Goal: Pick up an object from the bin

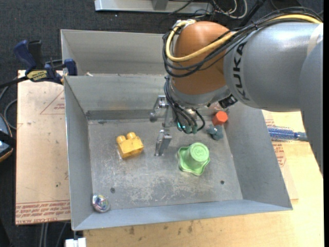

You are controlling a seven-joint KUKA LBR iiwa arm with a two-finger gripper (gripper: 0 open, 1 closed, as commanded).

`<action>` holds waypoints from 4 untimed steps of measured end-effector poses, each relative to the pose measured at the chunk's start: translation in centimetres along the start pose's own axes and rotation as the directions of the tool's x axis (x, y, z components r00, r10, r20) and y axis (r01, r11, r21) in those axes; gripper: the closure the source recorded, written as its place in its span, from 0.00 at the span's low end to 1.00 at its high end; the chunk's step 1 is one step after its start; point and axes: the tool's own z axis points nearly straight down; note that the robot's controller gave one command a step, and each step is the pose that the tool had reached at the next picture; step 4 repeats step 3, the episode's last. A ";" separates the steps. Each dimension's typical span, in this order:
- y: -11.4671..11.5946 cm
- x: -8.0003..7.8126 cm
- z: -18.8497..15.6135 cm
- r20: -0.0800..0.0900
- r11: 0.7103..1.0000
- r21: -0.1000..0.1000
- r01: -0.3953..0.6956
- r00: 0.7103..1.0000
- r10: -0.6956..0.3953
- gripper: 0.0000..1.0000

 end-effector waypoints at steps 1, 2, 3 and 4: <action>4.6 -1.8 11.8 0.002 0.976 0.000 0.216 0.976 -0.216 0.00; 4.5 -2.0 11.5 0.008 0.977 0.001 0.213 0.977 -0.213 1.00; 3.9 -1.4 -4.4 0.019 0.975 0.002 0.222 0.975 -0.222 1.00; 3.9 -1.4 -4.4 0.019 0.975 0.002 0.222 0.975 -0.222 1.00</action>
Offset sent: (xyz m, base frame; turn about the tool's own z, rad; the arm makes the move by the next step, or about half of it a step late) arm 0.0188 0.0448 -0.1143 -0.2172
